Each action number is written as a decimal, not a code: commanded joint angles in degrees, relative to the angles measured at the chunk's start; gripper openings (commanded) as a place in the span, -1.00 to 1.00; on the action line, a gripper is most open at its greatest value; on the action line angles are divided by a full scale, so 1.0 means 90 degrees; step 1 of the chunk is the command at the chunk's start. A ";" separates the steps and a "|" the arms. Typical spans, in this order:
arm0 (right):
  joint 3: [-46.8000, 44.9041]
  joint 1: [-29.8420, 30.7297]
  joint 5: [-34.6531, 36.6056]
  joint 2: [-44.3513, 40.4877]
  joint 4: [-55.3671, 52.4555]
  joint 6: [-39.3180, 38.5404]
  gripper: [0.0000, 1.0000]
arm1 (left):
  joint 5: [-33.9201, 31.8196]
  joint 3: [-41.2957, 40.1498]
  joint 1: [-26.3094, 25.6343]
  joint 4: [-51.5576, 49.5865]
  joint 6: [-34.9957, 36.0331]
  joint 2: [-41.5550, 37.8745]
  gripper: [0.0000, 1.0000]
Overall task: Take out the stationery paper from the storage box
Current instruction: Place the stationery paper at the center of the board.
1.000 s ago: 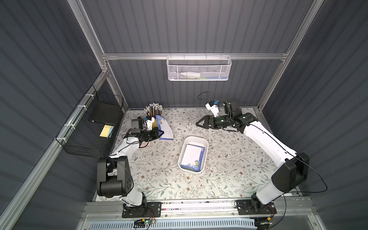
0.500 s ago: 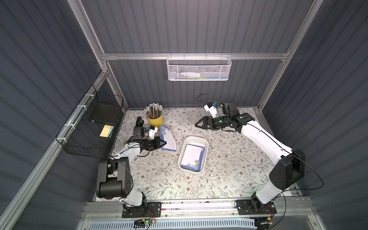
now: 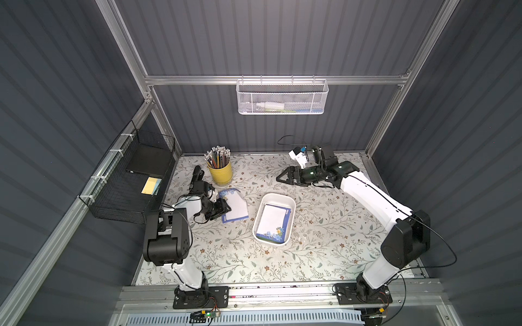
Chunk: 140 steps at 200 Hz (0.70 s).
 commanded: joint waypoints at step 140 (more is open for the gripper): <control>0.1093 0.1550 0.3964 0.2121 -0.2683 -0.1084 0.66 | -0.0737 0.0677 -0.0020 0.0747 -0.0851 -0.3899 0.98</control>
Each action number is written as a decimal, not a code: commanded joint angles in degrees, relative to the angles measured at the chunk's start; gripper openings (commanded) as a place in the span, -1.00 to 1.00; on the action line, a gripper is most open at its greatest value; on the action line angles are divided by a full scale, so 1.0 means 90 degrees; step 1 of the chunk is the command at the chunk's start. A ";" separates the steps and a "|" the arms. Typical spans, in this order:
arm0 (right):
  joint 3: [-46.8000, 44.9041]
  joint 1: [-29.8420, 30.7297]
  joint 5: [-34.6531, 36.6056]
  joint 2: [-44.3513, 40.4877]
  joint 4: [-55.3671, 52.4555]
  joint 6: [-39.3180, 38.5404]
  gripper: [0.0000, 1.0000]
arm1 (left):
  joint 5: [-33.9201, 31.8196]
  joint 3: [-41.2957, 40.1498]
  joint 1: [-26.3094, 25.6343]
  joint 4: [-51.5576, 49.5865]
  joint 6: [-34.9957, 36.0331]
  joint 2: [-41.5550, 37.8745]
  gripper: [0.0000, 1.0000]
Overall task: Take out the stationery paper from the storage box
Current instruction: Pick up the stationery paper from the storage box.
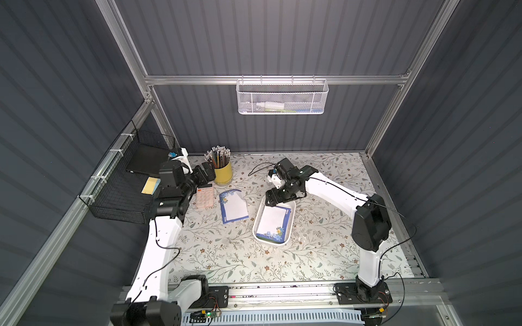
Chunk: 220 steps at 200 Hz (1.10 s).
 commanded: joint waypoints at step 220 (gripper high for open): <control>-0.0024 0.0318 0.1670 0.1733 -0.0400 -0.0054 0.65 | 0.1255 -0.1218 0.0003 0.0609 -0.0383 0.0487 0.98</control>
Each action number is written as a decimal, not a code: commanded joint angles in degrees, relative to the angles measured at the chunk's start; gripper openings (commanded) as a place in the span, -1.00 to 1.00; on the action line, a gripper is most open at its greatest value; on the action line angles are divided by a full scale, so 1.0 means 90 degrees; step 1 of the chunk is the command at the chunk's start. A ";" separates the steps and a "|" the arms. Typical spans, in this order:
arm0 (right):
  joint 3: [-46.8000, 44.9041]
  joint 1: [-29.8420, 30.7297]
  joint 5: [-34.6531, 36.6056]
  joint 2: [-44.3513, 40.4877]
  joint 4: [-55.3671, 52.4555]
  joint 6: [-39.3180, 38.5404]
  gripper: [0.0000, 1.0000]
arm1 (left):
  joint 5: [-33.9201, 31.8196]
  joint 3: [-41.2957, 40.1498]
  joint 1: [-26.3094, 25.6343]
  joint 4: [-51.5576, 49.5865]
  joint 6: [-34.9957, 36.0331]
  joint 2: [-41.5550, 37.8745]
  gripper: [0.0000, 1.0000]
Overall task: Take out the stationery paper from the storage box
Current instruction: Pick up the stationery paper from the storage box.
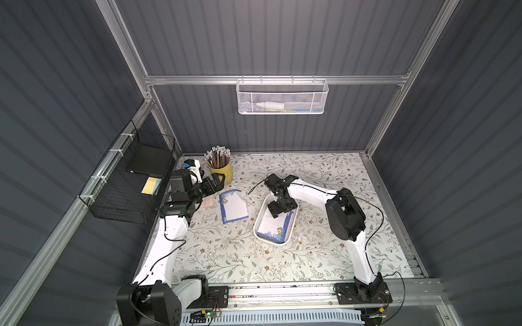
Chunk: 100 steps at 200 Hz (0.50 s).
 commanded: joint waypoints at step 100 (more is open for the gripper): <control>-0.1759 0.0255 -0.0575 -0.0029 0.0760 0.0423 0.04 | 0.0100 -0.0046 0.0003 -0.0062 0.0011 0.0097 0.98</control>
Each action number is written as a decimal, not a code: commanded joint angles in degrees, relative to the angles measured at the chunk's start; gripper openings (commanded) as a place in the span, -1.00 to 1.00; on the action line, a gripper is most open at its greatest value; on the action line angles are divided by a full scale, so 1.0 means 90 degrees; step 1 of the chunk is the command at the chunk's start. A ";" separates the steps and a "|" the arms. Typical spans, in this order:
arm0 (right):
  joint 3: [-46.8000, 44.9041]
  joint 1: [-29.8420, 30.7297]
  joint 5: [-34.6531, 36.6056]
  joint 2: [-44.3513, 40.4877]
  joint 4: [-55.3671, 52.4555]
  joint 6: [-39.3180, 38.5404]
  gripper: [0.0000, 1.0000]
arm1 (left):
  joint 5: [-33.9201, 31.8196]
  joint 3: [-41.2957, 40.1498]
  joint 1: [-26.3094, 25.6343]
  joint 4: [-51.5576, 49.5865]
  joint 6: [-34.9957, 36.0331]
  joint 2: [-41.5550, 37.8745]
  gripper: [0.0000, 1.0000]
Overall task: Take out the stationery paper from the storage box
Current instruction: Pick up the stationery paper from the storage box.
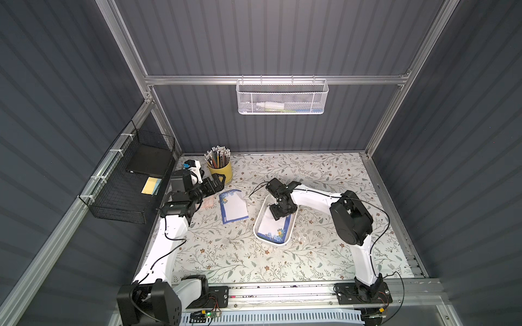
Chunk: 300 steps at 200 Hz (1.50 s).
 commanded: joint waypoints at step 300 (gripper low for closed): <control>0.2529 -0.0880 -0.0793 -0.1458 -0.1741 -0.0342 -0.49 | 0.4460 -0.0416 -0.0092 0.1795 -0.0045 0.0792 0.98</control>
